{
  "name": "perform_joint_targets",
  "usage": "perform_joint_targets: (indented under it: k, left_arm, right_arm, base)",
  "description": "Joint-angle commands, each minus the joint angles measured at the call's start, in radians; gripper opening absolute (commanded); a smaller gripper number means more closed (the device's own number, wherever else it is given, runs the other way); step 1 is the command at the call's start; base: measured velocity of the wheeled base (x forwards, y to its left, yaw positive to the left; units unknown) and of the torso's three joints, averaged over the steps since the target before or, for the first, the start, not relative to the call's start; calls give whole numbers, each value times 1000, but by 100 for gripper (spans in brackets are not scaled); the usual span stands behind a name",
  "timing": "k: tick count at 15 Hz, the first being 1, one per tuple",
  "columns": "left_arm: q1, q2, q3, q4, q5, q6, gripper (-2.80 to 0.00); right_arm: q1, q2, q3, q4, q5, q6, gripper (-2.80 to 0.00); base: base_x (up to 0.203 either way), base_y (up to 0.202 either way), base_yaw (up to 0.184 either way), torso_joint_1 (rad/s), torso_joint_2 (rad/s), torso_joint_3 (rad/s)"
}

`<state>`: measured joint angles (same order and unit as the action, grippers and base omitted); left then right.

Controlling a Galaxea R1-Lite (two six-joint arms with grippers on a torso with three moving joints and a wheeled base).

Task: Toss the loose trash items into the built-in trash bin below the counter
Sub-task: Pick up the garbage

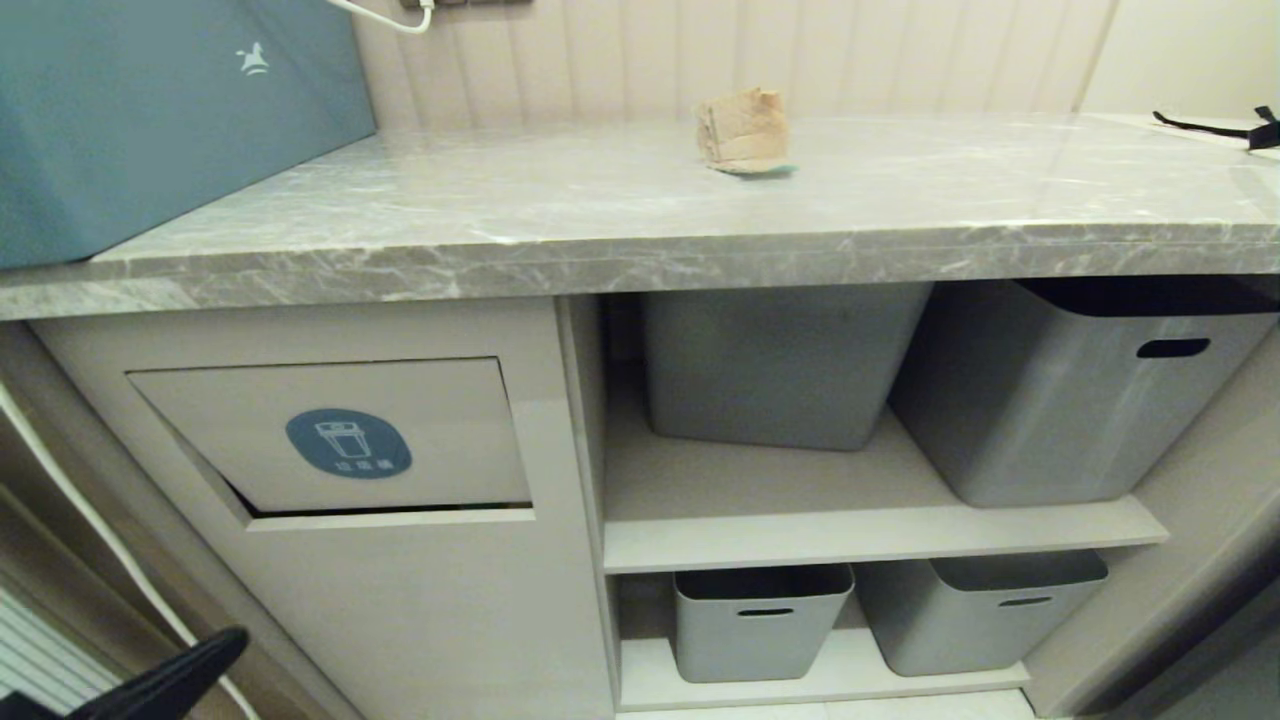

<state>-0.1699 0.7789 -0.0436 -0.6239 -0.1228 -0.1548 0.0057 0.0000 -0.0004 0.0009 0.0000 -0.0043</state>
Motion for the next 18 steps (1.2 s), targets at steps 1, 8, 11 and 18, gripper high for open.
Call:
perform_joint_targets:
  k: [1,8,11,18]
  left_arm:
    - [24,-332,-32,193,3,2,-280]
    - [65,-496,30,461,227,105,-280]
    - [66,-495,19,558,263,96,-280]
    - [198,-501,-37,722,346,160,-280]
  right_arm:
    - [0,-2,0,-1,0,1,-280]
    - [0,-2,0,1,0,1,-280]
    - [0,-2,0,1,0,1,-280]
    - [0,-2,0,1,2,1,-280]
  base:
    - [0,0,0,0,0,0]
    - [0,0,0,0,0,0]
    - [0,0,0,0,0,0]
    - [0,0,0,0,0,0]
